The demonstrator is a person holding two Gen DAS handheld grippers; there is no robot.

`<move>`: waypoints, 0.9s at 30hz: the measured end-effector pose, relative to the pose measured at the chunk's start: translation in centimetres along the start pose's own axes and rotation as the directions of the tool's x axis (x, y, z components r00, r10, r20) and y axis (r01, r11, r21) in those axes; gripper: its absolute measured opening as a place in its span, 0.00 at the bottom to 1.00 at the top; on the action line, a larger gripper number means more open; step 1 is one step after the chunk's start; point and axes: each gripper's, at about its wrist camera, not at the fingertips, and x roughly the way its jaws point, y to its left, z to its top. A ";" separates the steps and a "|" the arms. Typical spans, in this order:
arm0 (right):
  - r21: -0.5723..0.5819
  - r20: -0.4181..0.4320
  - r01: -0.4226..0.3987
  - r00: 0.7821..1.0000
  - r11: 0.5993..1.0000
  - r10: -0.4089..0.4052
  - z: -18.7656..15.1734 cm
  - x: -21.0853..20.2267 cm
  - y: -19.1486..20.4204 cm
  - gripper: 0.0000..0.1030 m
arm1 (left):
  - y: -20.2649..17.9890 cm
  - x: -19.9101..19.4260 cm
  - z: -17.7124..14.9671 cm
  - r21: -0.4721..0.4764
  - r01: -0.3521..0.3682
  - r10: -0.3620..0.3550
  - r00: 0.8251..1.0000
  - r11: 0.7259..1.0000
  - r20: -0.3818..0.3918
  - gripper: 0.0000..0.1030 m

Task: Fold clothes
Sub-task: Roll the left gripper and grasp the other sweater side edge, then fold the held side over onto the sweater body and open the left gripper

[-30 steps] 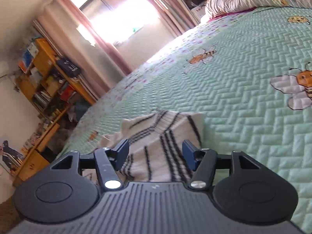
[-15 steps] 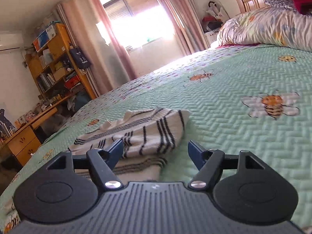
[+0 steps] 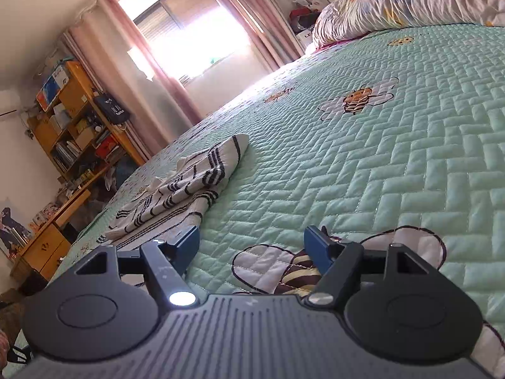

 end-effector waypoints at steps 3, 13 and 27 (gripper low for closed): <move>0.005 0.001 -0.006 1.000 1.000 0.006 -0.2 0.0 -0.2 0.72 | -0.8 1.8 0.7 -0.009 -0.019 0.020 0.999 1.000 0.040 0.99; 0.014 -0.001 -0.027 1.000 1.000 0.027 -0.4 0.4 -0.5 0.78 | -3.1 6.5 2.2 0.082 -0.021 0.011 0.993 0.996 0.121 0.47; 0.015 0.005 -0.040 0.999 0.999 0.039 -0.4 0.5 -0.5 0.83 | -14.7 5.5 -1.5 0.480 -0.058 -0.081 0.962 0.875 0.263 0.08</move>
